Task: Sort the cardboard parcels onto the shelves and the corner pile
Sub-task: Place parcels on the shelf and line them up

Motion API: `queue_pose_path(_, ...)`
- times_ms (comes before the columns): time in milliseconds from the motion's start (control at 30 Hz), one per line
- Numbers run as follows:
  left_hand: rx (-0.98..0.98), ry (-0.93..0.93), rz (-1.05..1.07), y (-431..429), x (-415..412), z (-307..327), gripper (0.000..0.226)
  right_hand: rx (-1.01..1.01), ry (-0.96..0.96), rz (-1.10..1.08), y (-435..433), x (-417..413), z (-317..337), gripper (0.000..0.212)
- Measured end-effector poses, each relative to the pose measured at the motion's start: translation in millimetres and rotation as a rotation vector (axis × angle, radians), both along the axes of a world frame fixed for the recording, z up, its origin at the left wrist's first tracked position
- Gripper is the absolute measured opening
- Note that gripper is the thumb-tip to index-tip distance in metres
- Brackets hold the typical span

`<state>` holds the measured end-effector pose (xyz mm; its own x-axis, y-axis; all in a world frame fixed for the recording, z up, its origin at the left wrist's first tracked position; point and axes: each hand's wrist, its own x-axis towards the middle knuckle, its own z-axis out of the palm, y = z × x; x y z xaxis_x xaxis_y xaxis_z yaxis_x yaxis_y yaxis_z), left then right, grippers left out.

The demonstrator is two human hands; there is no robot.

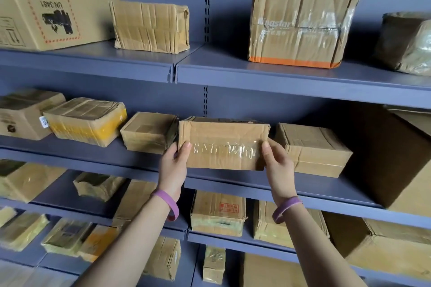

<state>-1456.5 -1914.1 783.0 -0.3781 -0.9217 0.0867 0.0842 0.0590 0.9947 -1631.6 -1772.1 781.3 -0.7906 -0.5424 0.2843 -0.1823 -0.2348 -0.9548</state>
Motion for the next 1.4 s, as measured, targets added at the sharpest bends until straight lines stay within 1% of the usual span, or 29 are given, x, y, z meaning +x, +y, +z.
queue_pose_path(67,0.062,0.026,-0.005,4,8,4,0.019,0.022,-0.016,0.020,5,-4,-4,0.032)
queue_pose_path(167,0.113,0.027,-0.015,3,15,6,0.030,0.044,-0.118,0.050,8,-12,-7,0.035)
queue_pose_path(267,0.128,0.043,-0.042,2,19,9,0.033,0.066,-0.217,0.118,10,-14,-4,0.057)
queue_pose_path(300,0.130,0.048,-0.051,2,20,12,0.030,0.067,-0.241,0.144,11,-13,-2,0.058)
queue_pose_path(367,0.143,0.070,-0.071,2,21,16,0.023,0.081,-0.245,0.229,14,-10,4,0.046)
queue_pose_path(433,0.154,0.087,-0.083,3,22,19,0.020,0.120,-0.220,0.276,14,-10,7,0.043)
queue_pose_path(500,0.170,0.110,-0.083,3,23,20,0.019,0.129,-0.209,0.235,13,-12,8,0.033)
queue_pose_path(600,0.213,0.135,-0.092,4,22,23,0.013,0.064,-0.232,0.151,10,-13,11,0.015)
queue_pose_path(700,0.252,0.111,-0.094,2,21,24,0.015,-0.016,-0.240,0.112,8,-10,17,0.009)
queue_pose_path(733,0.251,0.107,-0.103,1,21,24,0.020,-0.036,-0.240,0.111,7,-10,18,0.009)
queue_pose_path(767,0.236,0.096,-0.119,2,21,25,0.031,-0.046,-0.242,0.108,7,-9,20,0.010)
queue_pose_path(833,0.165,0.042,-0.148,6,23,23,0.062,-0.064,-0.265,0.088,5,-7,23,0.013)
queue_pose_path(867,0.122,0.014,-0.157,10,24,25,0.073,-0.083,-0.283,0.068,4,-6,24,0.013)
queue_pose_path(933,0.042,0.026,-0.203,24,27,29,0.079,-0.126,-0.290,0.017,2,-1,29,0.014)
queue_pose_path(1033,-0.072,-0.006,-0.313,46,30,35,0.078,-0.128,-0.188,-0.056,-2,9,34,0.017)
queue_pose_path(1133,-0.111,-0.063,-0.399,53,24,33,0.099,-0.098,-0.131,-0.068,-7,22,36,0.016)
queue_pose_path(1167,-0.124,-0.090,-0.379,54,21,33,0.105,-0.093,-0.130,-0.052,-7,26,36,0.019)
queue_pose_path(1200,-0.123,-0.110,-0.329,55,18,35,0.107,-0.094,-0.125,-0.028,-8,30,35,0.021)
queue_pose_path(1233,-0.106,-0.103,-0.267,54,16,36,0.101,-0.092,-0.110,0.001,-8,33,35,0.021)
queue_pose_path(1267,-0.082,-0.061,-0.209,53,15,37,0.087,-0.086,-0.081,0.036,-7,35,33,0.019)
queue_pose_path(1300,-0.056,-0.008,-0.171,50,16,37,0.069,-0.079,-0.052,0.079,-6,36,32,0.015)
queue_pose_path(1333,-0.032,0.039,-0.161,47,18,37,0.052,-0.080,-0.028,0.128,-3,36,32,0.009)
queue_pose_path(1367,-0.020,0.073,-0.168,44,21,37,0.042,-0.084,-0.027,0.171,-1,35,32,0.007)
queue_pose_path(1400,-0.001,0.102,-0.182,41,26,36,0.039,-0.084,-0.033,0.203,2,33,31,0.013)
